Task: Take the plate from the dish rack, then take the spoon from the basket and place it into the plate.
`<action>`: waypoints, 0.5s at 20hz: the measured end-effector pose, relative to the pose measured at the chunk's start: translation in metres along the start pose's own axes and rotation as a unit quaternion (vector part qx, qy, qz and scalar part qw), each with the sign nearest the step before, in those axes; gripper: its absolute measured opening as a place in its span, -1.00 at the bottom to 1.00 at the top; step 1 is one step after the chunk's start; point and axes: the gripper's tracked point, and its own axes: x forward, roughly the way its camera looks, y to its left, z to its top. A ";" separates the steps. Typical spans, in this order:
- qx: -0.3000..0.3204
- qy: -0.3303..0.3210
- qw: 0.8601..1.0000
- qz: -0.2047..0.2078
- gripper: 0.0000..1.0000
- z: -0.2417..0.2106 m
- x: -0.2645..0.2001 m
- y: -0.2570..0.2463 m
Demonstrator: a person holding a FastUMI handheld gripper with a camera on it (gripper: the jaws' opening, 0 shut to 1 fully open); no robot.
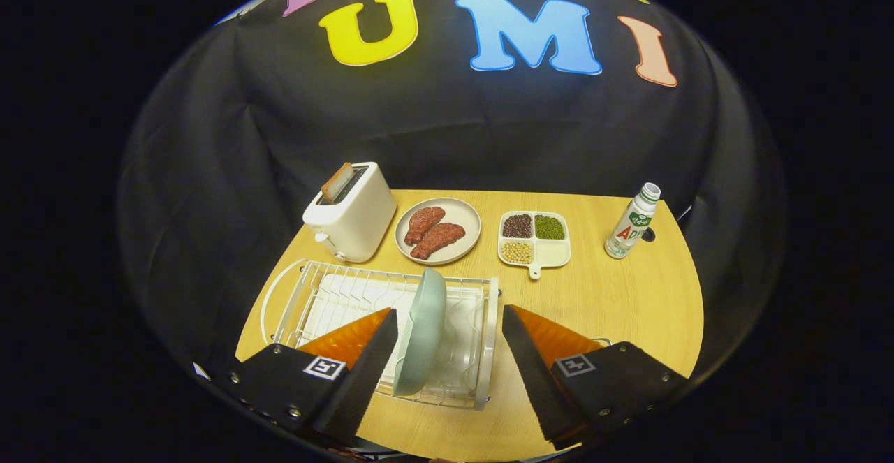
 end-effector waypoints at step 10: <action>-0.004 0.103 0.983 -0.155 0.48 -0.039 0.049 -0.008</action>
